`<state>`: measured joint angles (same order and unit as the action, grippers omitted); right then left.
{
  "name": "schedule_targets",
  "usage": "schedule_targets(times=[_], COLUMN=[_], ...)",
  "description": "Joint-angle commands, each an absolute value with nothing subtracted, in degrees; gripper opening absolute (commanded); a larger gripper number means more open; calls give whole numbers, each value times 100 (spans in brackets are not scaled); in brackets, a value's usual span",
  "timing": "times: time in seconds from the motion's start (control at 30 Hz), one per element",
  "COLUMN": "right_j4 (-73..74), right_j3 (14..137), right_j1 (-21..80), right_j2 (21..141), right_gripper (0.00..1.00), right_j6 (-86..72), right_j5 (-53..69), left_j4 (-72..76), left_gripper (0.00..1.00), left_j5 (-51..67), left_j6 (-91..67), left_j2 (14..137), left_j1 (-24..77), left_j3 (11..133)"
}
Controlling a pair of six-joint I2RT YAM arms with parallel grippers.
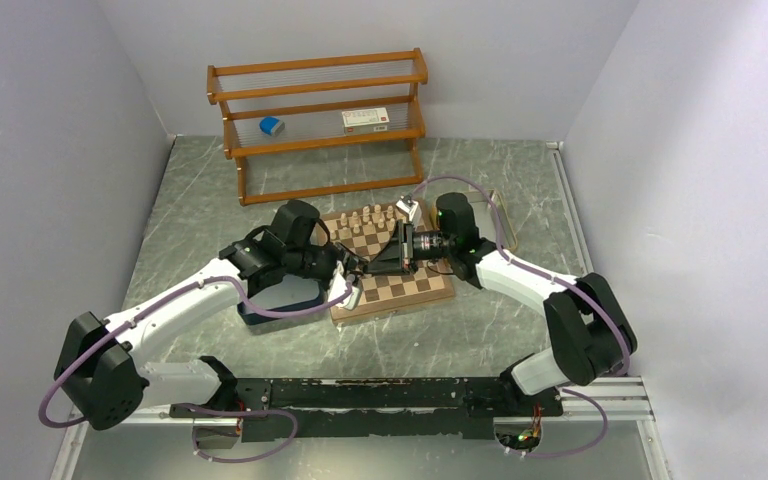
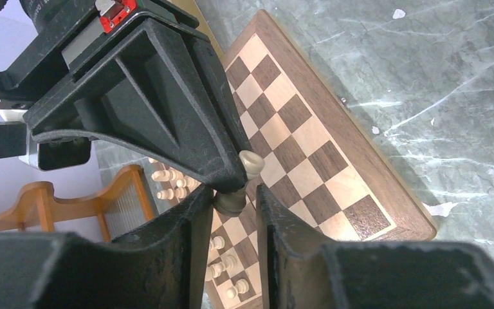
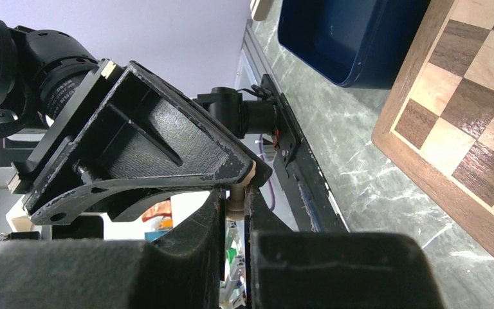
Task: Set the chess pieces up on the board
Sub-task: Place the chess piece on the chessboard.
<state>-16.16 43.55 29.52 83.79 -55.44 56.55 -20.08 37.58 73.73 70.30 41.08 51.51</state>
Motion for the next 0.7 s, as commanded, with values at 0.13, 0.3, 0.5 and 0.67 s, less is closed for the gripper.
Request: schedule_targets(times=[0.13,0.3,0.5,0.67], right_j4=[-1680,-1611,-2080,-2263], right_j3=[4550,4526,4387,4263], right_j1=[2926,2809,2574,2265], right_j2=[8480,8343,8244,8022], right_gripper=[13,23,34,36], right_j6=[-5573,-5561,-5800,-5812], right_j5=[5624,5383,5277,5141], left_j4=[-2146,-1956,-1514,-1094], left_gripper=[29,21,17,15], left_j5=[3926,3489,3766,3879], left_j6=[7245,6272,5187,4411], left_j2=[7158,7253,7208,7095], left_j1=[4148,4131,3972,3742], left_j3=[5422,5556,5431,5151])
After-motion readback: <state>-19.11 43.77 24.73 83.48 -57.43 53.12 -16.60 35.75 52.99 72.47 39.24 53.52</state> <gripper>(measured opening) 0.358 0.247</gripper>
